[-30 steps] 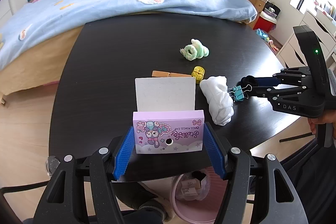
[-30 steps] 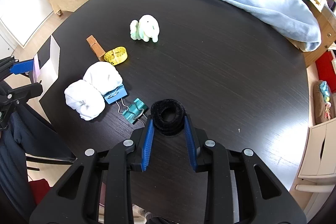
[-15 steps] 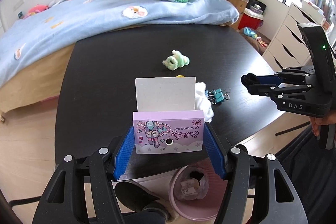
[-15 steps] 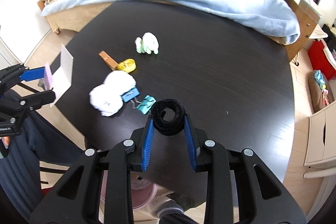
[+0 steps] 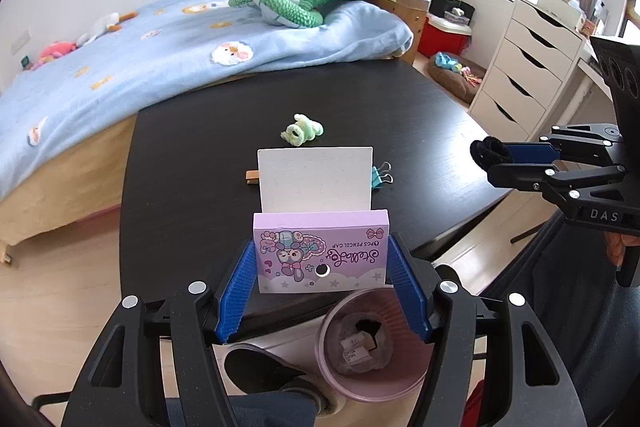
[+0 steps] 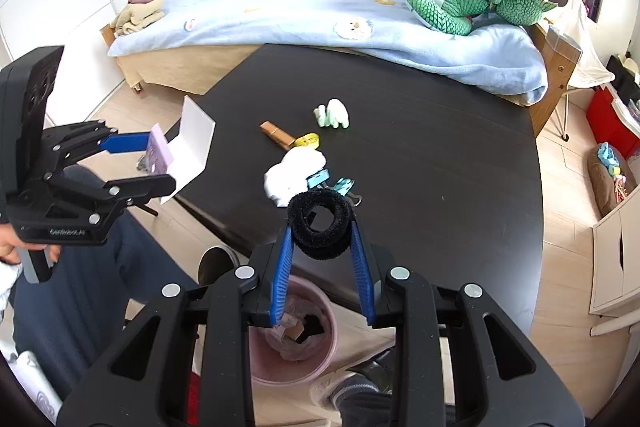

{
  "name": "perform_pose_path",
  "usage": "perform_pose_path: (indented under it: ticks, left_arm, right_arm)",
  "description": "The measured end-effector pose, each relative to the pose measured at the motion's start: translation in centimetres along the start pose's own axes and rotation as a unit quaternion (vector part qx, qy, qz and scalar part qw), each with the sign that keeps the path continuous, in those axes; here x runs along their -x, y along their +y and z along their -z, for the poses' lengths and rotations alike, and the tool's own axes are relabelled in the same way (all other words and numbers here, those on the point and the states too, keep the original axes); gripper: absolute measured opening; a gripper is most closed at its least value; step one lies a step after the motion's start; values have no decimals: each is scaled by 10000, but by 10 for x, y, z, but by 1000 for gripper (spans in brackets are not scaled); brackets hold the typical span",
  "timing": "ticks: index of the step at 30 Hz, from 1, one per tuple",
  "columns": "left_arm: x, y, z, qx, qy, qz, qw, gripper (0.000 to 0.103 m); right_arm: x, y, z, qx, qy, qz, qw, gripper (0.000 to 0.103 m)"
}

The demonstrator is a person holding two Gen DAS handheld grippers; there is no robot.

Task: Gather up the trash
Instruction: 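Carry the black hair tie over the pink bin and open the right gripper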

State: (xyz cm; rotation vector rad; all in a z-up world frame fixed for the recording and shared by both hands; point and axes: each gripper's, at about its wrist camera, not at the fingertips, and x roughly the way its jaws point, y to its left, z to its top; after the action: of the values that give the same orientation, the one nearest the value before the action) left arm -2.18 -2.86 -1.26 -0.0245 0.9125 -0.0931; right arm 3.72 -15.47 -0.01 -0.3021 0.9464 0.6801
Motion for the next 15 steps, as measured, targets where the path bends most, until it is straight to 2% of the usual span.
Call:
perform_pose_path:
  ticks: [6,15]
  left_arm:
    - [16,-6,10,-89,-56,35,9999,62]
    - [36,-9,26,-26,-112,102,9999,62]
  right_arm:
    - [21,15,19,-3,-61,-108,9999,29]
    - [32,40,44,207,62,-245,9995,29]
